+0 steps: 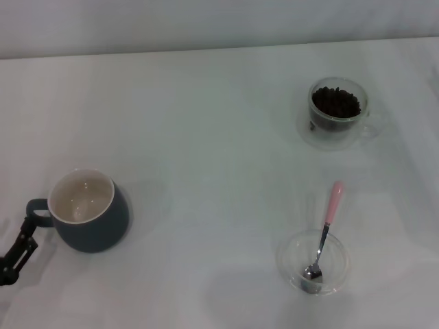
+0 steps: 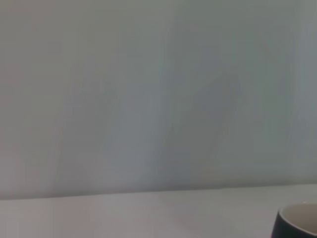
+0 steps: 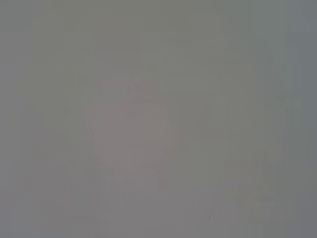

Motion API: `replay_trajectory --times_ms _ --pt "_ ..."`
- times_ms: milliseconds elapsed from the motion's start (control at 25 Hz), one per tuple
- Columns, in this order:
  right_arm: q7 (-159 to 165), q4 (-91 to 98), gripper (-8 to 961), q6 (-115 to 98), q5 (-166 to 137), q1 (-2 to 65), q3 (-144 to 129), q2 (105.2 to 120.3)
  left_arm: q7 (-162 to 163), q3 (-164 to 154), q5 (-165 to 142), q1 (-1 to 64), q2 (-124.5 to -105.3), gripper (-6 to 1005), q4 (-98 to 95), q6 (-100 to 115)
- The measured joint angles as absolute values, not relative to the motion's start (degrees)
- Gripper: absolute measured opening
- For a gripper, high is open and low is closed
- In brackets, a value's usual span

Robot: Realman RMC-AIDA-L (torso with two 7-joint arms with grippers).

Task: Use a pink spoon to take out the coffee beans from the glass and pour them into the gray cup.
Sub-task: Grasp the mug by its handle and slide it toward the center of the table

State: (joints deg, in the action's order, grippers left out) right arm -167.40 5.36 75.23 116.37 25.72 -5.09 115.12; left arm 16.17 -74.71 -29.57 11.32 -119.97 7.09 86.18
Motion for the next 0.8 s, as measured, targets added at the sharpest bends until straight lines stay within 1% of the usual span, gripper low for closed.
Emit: replay_trajectory --times_ms 600,800 --pt "-166.8 4.3 871 77.3 116.4 24.7 -5.1 115.13 16.0 -74.7 -31.4 14.6 -119.79 829 6.5 81.1" --pt "-166.8 3.9 871 77.6 116.4 24.5 -5.1 115.12 16.0 -74.7 -31.6 15.0 -119.79 765 6.4 80.8"
